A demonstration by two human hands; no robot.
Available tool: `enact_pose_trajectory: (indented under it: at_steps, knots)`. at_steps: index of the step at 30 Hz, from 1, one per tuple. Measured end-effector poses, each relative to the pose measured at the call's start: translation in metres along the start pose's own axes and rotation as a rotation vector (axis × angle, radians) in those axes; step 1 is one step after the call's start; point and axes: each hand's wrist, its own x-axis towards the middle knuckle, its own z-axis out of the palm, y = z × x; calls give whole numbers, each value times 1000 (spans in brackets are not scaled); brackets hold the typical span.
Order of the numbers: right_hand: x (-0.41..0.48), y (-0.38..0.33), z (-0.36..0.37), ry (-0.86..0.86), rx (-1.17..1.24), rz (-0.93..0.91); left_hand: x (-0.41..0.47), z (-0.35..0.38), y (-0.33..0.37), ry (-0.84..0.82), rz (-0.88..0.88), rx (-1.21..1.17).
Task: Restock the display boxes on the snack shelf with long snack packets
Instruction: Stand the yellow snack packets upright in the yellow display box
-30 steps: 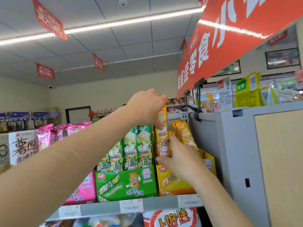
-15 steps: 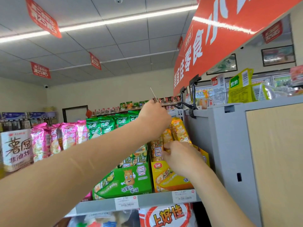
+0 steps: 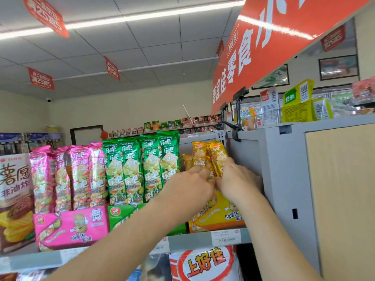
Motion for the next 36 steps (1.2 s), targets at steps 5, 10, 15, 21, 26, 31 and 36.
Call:
enact_pose_trajectory:
  at_steps: [5,10,15,21,26,31,36]
  knots:
    - [4,-1,-1,-19,-8,74,10,-5,0,-125,-9,-14]
    - [-3,2,0,103,17,4,11,-8,4,-188,-68,-15]
    - [-13,-3,-5,423,444,-310,9,-3,6,-214,-56,-34]
    - [-46,-11,-32,599,776,-558,-2,-7,9,-28,-53,-71]
    - [-84,3,-32,531,1089,-575,-37,-11,13,255,-188,-366]
    - [-121,14,-12,405,1405,-394,-80,-8,53,549,-322,-1600]
    - [-145,19,2,124,1677,-172,-92,-10,100,548,-380,-2068]
